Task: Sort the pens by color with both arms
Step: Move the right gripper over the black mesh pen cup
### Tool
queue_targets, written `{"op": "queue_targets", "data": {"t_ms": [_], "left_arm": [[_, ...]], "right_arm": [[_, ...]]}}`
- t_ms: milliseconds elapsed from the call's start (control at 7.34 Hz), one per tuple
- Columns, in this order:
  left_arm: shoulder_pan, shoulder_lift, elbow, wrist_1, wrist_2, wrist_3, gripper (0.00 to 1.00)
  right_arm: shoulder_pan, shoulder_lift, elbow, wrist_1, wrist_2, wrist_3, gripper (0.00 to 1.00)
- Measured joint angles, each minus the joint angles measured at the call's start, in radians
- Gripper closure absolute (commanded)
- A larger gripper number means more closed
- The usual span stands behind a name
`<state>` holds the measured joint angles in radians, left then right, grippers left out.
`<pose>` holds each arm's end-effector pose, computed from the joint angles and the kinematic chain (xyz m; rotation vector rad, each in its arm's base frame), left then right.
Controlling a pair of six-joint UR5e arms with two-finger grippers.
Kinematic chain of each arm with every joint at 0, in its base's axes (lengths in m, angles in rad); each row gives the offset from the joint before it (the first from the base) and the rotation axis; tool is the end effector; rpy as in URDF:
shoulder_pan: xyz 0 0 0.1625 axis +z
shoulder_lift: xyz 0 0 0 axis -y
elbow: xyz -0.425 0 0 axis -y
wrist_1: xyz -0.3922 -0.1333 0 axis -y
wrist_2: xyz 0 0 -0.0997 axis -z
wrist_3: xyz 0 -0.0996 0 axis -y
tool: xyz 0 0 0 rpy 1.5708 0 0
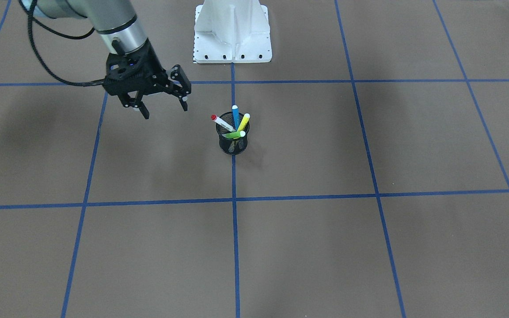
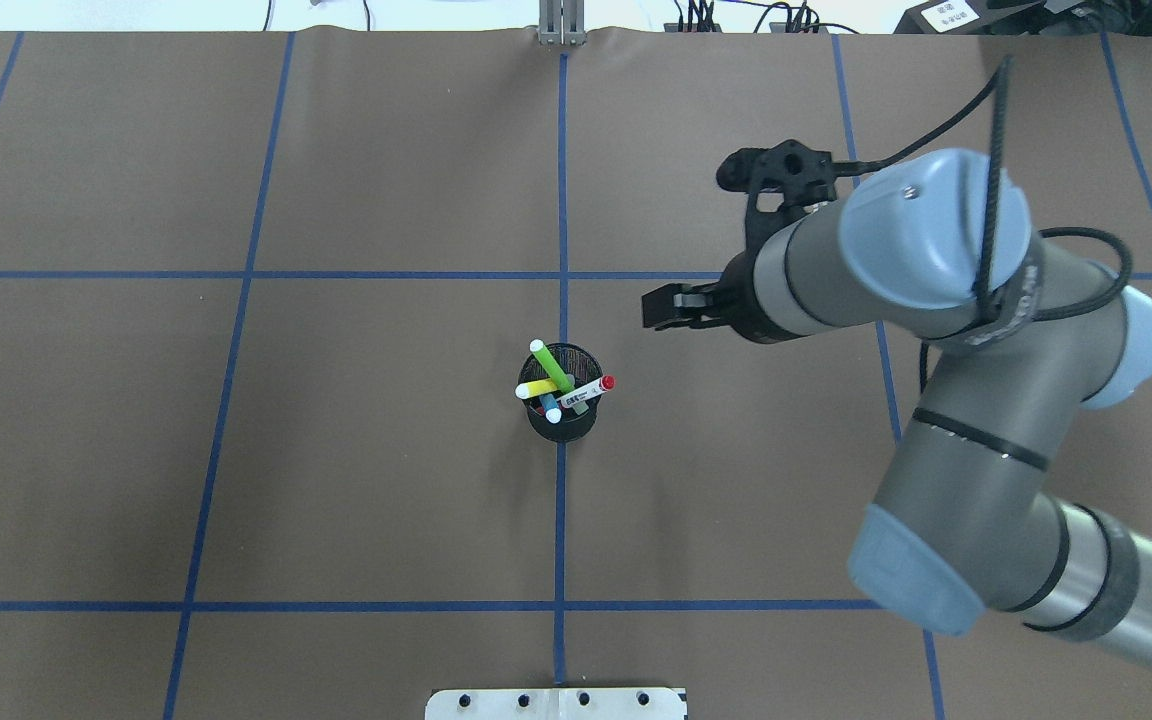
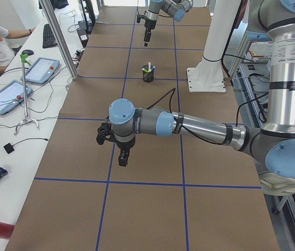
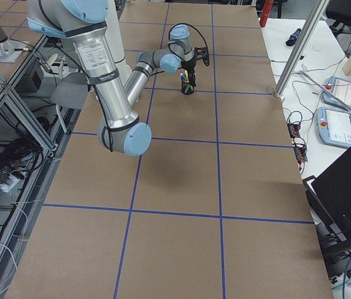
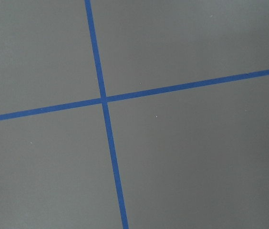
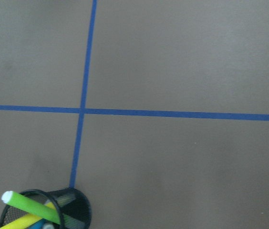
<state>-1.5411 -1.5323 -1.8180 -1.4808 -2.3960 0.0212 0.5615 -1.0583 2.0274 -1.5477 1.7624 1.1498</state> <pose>-0.0460 -0.4759 0.5612 0.1084 0.8249 0.0969 -0.4189 -0.3986 0.1796 0.3116 -0.9546 0.0334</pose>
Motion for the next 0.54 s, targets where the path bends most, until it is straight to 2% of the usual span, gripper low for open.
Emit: {"op": "queue_targets", "data": {"t_ms": [272, 545], "left_arm": [[0.001, 0.001, -0.004, -0.001, 0.0, 0.0, 0.0], [0.001, 0.003, -0.005, -0.001, -0.001, -0.002, 0.0]], "right_arm": [[-0.121, 0.069, -0.003, -0.053, -0.144, 0.007, 0.04], [-0.206, 0.079, -0.005, -0.06, -0.258, 0.008, 0.17]]}}
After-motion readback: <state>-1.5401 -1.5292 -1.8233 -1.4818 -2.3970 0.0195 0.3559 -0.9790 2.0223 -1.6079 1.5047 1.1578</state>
